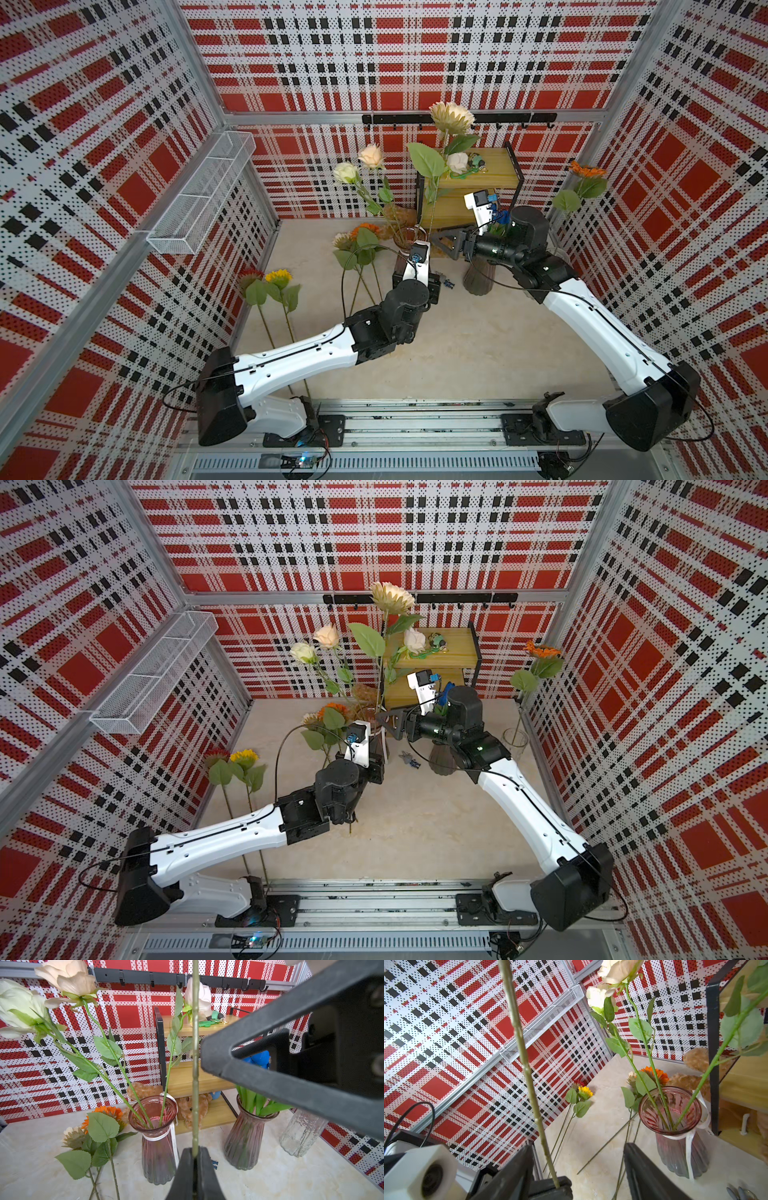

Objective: Arrange the flowers in different vases according to their variety
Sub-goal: Adjust the flower.

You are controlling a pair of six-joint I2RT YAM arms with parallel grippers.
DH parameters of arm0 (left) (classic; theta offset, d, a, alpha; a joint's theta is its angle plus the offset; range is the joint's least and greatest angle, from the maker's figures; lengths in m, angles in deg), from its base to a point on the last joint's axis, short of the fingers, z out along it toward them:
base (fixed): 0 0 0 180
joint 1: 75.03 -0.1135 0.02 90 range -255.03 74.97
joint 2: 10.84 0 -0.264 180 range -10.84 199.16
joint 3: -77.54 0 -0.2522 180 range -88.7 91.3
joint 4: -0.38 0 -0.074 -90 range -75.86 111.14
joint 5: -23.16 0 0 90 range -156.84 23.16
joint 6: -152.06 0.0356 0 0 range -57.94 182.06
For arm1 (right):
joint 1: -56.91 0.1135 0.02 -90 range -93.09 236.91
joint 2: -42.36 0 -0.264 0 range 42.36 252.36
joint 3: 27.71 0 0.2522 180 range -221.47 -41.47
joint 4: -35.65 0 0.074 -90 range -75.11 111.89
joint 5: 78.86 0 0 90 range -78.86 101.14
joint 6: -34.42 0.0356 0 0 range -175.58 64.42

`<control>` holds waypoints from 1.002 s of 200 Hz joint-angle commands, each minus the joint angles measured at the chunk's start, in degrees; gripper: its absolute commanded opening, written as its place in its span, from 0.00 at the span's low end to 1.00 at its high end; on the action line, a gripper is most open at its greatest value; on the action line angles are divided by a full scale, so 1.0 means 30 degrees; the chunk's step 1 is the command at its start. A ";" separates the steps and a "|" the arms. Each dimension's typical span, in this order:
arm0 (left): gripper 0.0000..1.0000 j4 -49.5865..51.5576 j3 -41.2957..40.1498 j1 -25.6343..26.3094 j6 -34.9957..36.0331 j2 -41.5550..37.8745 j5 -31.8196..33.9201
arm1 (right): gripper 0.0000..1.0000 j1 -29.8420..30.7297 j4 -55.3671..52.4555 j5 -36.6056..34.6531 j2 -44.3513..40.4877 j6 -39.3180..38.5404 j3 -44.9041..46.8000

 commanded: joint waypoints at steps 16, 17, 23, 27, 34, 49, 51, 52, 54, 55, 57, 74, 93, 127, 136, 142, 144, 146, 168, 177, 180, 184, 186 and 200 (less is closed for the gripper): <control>0.00 -0.0336 0.0248 0.0249 0.0085 0.0137 -0.0018 | 0.66 0.0352 0.1775 0.0612 0.1075 0.1000 -0.0842; 0.00 -0.0332 0.0262 0.0248 0.0086 0.0146 -0.0018 | 0.66 0.0347 0.1806 0.0616 0.1105 0.0993 -0.0874; 0.00 -0.0298 0.0255 0.0306 0.0099 0.0163 0.0021 | 0.65 0.0387 0.1876 0.0650 0.1267 0.1036 -0.1030; 0.00 -0.0275 0.0259 0.0328 0.0102 0.0149 0.0015 | 0.65 0.0445 0.1921 0.0704 0.1376 0.1045 -0.1123; 0.00 -0.0230 0.0254 0.0337 0.0081 0.0133 0.0044 | 0.64 0.0502 0.1980 0.0764 0.1561 0.1021 -0.1276; 0.00 -0.0102 0.0216 0.0364 0.0056 0.0053 0.0063 | 0.60 0.0706 0.2059 0.0808 0.1849 0.1066 -0.1563; 0.00 -0.0111 0.0203 0.0379 0.0049 0.0063 0.0068 | 0.60 0.0733 0.2076 0.0820 0.1859 0.1095 -0.1645; 0.00 -0.0117 0.0210 0.0387 0.0038 0.0064 0.0054 | 0.59 0.0757 0.2103 0.0822 0.1878 0.1099 -0.1657; 0.00 -0.0120 0.0179 0.0370 0.0011 0.0058 0.0051 | 0.58 0.0790 0.2117 0.0824 0.1907 0.1088 -0.1688; 0.00 -0.0122 0.0169 0.0367 0.0019 0.0062 0.0031 | 0.58 0.0785 0.2124 0.0810 0.1917 0.1096 -0.1693; 0.00 -0.0123 0.0169 0.0365 -0.0004 0.0043 0.0030 | 0.57 0.0811 0.2114 0.0799 0.1946 0.1124 -0.1726; 0.00 -0.0121 0.0079 0.0396 -0.0053 -0.0037 0.0091 | 0.32 0.0943 0.2236 0.0737 0.2095 0.1211 -0.1916; 0.29 0.0035 0.0069 0.0366 -0.0084 -0.0074 0.0204 | 0.00 0.0972 0.2270 0.0598 0.2132 0.1396 -0.2102; 0.56 0.1379 0.0306 -0.0075 -0.0543 -0.0127 0.0426 | 0.00 0.0977 0.1174 -0.0604 0.1714 0.0814 -0.2767; 0.67 0.1875 0.0307 -0.0435 -0.0829 -0.0331 0.0257 | 0.00 0.0959 -0.0049 -0.1535 0.1542 -0.0236 -0.3261; 0.71 0.2276 0.0285 -0.0739 -0.1027 -0.0539 0.0022 | 0.00 0.0950 -0.1006 -0.2388 0.1413 -0.0849 -0.3654; 0.72 0.2395 0.0264 -0.0863 -0.1078 -0.0649 -0.0104 | 0.00 0.0955 -0.1342 -0.2652 0.1374 -0.1069 -0.3828; 0.72 0.2484 0.0251 -0.0975 -0.1128 -0.0721 -0.0267 | 0.00 0.0949 -0.1652 -0.2908 0.1327 -0.1277 -0.3944; 0.74 0.3878 -0.0108 -0.2459 -0.1832 -0.1886 -0.1332 | 0.00 0.0782 -0.4886 -0.6369 0.0584 -0.3650 -0.5292; 0.74 0.4467 -0.0240 -0.3148 -0.2079 -0.2366 -0.1576 | 0.00 0.0550 -0.5315 -0.7668 -0.0005 -0.4170 -0.5245; 0.74 0.4662 -0.0304 -0.3367 -0.2147 -0.2541 -0.1689 | 0.00 0.0441 -0.5403 -0.8056 -0.0175 -0.4345 -0.5188; 0.74 0.4872 -0.0395 -0.3633 -0.2209 -0.2728 -0.1822 | 0.00 0.0297 -0.5489 -0.8556 -0.0428 -0.4594 -0.5091; 0.74 0.4956 -0.0441 -0.3784 -0.2238 -0.2891 -0.1873 | 0.00 0.0250 -0.5590 -0.8860 -0.0552 -0.4737 -0.5073; 0.75 0.5561 -0.0850 -0.5092 -0.2605 -0.3684 -0.2771 | 0.00 -0.0098 -0.6210 -1.1433 -0.1306 -0.5661 -0.5014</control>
